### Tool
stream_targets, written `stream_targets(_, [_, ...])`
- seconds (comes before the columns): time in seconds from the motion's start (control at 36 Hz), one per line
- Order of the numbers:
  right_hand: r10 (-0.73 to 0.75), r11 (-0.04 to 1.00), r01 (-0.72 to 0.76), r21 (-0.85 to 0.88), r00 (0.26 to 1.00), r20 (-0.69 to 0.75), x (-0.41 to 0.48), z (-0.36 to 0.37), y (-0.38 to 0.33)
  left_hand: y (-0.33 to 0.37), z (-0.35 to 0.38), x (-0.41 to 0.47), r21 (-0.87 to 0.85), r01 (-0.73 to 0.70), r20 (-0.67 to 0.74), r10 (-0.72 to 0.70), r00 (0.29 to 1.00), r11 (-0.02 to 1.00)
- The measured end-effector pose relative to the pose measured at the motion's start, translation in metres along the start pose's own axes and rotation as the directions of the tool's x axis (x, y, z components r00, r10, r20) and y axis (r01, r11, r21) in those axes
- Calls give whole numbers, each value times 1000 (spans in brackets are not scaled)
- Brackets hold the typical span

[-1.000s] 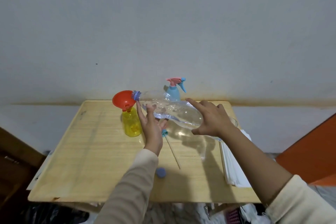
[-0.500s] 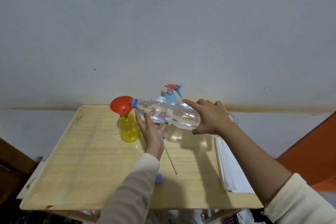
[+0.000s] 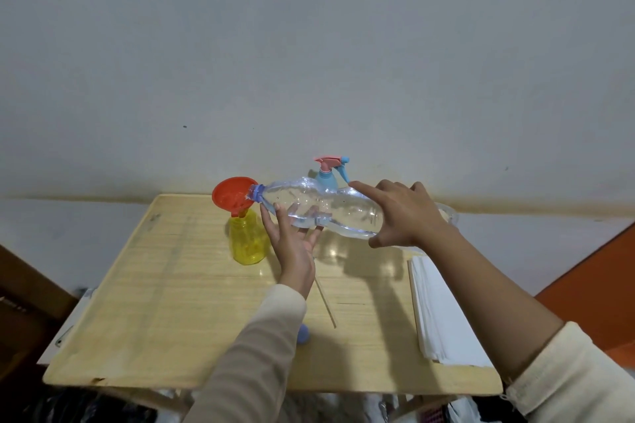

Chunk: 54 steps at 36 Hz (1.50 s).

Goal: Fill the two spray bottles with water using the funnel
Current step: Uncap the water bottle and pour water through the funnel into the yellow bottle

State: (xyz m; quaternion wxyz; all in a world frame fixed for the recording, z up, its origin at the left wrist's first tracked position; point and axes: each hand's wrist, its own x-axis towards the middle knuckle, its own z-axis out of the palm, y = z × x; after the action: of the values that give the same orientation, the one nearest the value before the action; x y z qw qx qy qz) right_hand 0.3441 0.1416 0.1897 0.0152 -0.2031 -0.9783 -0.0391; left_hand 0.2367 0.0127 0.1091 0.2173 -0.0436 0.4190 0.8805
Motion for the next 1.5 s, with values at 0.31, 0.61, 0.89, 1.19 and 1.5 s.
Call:
stream_targets(0.31, [2, 1000, -2, -19, 1000, -2, 0, -3, 2, -1, 3, 0, 24, 28, 1, -28, 1000, 999])
stream_targets(0.61, [15, 1000, -14, -25, 1000, 4, -2, -4, 3, -5, 3, 2, 19, 51, -6, -51, 999, 999])
stream_targets(0.89, [29, 1000, -29, -5, 1000, 0, -4, -1, 3, -2, 5, 1, 44, 58, 7, -58, 998, 997])
stream_targets(1.19, [32, 999, -32, 20, 999, 28, -2, 3, -2, 1, 1, 3, 41, 48, -8, -48, 999, 998])
stream_targets(1.5, [45, 998, -46, 49, 999, 29, -1, 7, -2, 4, -1, 7, 66, 64, 5, -64, 998, 996])
